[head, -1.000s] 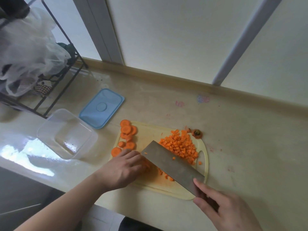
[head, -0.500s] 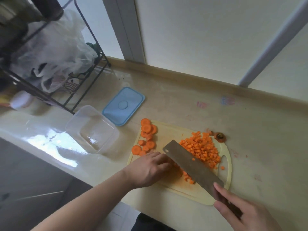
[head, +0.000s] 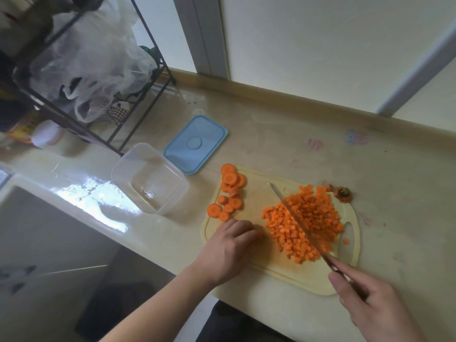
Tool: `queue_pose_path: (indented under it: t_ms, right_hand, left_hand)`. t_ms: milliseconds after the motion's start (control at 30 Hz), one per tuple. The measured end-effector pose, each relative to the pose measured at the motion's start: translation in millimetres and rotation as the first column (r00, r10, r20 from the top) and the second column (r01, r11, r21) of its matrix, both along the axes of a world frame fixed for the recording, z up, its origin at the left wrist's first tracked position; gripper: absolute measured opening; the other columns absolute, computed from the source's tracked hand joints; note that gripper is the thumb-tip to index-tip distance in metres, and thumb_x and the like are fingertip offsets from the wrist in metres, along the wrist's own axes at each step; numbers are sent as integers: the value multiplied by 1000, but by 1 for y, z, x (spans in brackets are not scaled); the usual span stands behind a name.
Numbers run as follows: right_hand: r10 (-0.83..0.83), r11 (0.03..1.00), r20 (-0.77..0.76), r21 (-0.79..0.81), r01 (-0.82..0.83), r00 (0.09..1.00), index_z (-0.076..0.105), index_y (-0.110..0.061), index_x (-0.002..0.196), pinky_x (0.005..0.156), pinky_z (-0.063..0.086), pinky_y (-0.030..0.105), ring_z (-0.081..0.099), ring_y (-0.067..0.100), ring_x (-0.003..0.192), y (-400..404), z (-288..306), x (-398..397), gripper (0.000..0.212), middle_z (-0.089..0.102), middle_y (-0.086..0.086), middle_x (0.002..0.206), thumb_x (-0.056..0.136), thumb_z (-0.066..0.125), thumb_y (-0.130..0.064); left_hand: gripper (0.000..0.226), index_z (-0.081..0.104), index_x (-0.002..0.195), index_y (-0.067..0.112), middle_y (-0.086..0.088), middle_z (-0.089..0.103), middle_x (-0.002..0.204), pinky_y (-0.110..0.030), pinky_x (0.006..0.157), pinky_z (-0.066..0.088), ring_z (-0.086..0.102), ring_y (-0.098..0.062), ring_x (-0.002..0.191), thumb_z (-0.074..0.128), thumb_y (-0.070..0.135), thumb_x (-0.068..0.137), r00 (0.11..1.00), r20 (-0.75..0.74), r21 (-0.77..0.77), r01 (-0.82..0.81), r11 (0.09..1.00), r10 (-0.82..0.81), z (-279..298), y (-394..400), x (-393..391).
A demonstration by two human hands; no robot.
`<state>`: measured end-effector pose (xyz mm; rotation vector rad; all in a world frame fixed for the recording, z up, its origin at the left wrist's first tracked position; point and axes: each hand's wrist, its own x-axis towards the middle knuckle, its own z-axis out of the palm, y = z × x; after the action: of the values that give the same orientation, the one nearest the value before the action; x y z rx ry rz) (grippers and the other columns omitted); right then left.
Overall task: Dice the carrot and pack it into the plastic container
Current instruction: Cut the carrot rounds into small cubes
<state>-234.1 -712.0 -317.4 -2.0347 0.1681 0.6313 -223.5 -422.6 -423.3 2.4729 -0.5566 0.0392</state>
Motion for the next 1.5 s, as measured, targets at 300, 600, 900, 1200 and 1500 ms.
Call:
queue_pose_path:
  t_ms: [300, 600, 900, 1200, 1500]
  right_hand:
    - [-31, 1000, -92, -7, 31, 995, 62, -60, 111, 43, 31, 47, 29, 15, 47, -6, 2, 1, 68, 31, 3, 53, 54, 48, -95]
    - [-71, 997, -76, 4, 71, 995, 62, -61, 108, 53, 28, 25, 29, 15, 47, -10, 1, -2, 70, 35, 0, 50, 51, 46, -97]
    - [-57, 998, -62, 5, 58, 996, 61, -61, 110, 53, 28, 26, 29, 15, 47, -12, -2, -3, 67, 34, 1, 52, 55, 46, -96]
    - [-81, 996, -49, 18, 82, 996, 61, -61, 110, 54, 27, 25, 28, 15, 47, -11, 0, -4, 69, 34, -1, 51, 52, 46, -96]
    - [-94, 995, -37, 22, 95, 995, 60, -63, 110, 53, 28, 23, 28, 14, 47, -12, 2, -4, 67, 36, -1, 50, 52, 47, -96]
  left_hand:
    - [36, 76, 114, 13, -6, 65, 105, -34, 80, 53, 63, -25, 92, 75, -4, 82, 997, -32, -50, -65, 997, 64, -2, -6, 3]
    - [20, 77, 114, 25, 3, 67, 100, -31, 79, 40, 57, -19, 88, 69, 23, 96, 999, 46, 42, -11, 999, 9, 5, -2, 15]
    - [22, 76, 98, 20, 3, 70, 88, -39, 74, 51, 62, -25, 84, 68, 25, 78, 921, -251, 91, -284, 955, 298, 22, -17, 25]
    - [30, 80, 94, 19, -1, 68, 87, -37, 67, 50, 61, -29, 76, 53, 8, 86, 998, -31, 123, -58, 991, 62, 33, -5, 43]
    - [12, 74, 84, 22, 5, 62, 79, -38, 69, 43, 53, -25, 74, 62, 20, 84, 996, 11, 251, 88, 964, -94, 25, 1, 58]
